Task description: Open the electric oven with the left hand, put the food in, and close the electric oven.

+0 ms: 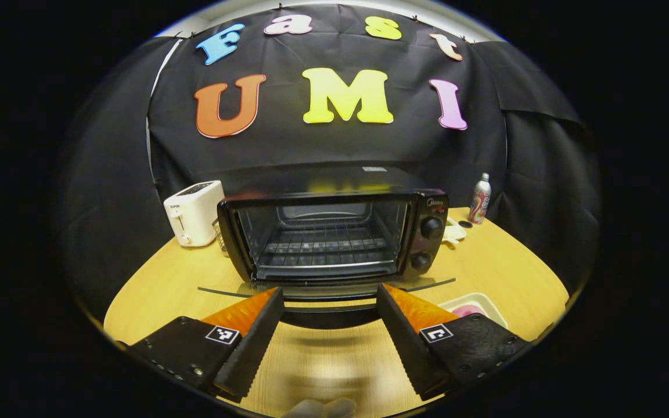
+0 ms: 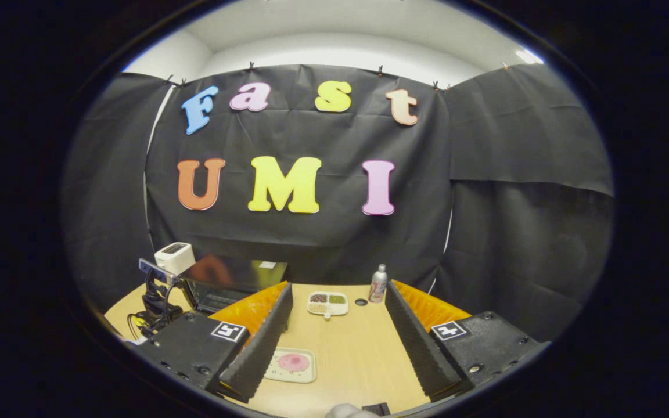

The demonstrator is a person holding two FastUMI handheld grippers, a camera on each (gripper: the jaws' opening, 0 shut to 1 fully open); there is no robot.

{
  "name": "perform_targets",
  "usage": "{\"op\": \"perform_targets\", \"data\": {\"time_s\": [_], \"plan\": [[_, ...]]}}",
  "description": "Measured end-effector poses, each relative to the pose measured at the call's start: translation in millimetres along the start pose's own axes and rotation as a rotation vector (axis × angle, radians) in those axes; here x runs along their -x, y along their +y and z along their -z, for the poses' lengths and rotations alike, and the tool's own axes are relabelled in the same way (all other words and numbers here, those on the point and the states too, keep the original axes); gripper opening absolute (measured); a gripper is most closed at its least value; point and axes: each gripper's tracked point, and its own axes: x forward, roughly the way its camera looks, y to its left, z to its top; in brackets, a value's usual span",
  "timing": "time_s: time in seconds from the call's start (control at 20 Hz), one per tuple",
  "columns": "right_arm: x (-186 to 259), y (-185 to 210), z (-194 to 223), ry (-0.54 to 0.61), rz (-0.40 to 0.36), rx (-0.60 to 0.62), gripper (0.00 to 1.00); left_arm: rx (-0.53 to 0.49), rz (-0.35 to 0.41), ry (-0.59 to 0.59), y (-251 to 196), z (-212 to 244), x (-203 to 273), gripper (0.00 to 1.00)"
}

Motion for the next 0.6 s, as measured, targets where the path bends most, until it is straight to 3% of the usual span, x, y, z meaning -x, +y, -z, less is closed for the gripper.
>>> {"op": "perform_targets", "data": {"time_s": [0.25,0.6], "plan": [[8,-2,14,0.026,0.011,0.001,0.96,-0.006,-0.007,0.055,0,32,5,0.97],[10,-9,32,0.060,0.019,0.007,0.96,0.023,-0.006,0.223,-3,92,0,0.97]]}}
